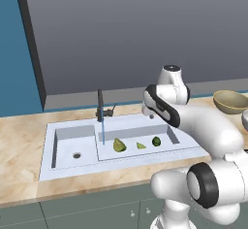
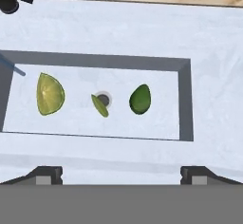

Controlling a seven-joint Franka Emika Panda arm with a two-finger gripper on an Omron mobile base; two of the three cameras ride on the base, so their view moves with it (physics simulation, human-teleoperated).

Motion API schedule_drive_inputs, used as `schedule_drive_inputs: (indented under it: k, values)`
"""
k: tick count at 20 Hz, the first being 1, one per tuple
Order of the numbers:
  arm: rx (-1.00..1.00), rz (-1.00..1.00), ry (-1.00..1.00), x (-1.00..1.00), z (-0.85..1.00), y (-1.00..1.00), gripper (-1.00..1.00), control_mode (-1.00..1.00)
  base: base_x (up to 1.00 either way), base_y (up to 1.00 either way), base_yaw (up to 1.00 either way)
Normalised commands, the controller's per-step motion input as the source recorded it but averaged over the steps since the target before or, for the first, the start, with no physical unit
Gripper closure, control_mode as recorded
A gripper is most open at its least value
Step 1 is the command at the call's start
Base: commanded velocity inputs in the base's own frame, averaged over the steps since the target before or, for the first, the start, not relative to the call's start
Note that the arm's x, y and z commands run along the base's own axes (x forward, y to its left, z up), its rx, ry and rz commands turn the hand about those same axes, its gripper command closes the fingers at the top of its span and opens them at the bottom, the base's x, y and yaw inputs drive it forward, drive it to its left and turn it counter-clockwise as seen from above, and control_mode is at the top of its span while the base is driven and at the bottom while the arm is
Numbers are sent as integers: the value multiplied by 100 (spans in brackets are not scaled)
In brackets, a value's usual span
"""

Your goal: Pick the lemon wedges from the sink and place them in one bowl. Place the avocado in the other bowl. Then turn off the sink faucet.

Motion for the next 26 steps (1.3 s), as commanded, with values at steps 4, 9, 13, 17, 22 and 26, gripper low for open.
schedule_drive_inputs:
  k: [4,9,13,17,22,26]
  values:
    - [0,0,4,3,-32,-13,-100,-100,0,0,0]
    - [0,0,3,5,-27,-16,-100,-100,0,0,0]
    - [0,0,6,6,-21,-11,-100,-100,0,0,0]
    - [0,0,6,2,-22,-10,-100,-100,0,0,0]
    - [0,0,9,0,-18,-6,-100,-100,0,0,0]
    - [0,0,8,4,-23,-4,-100,-100,0,0,0]
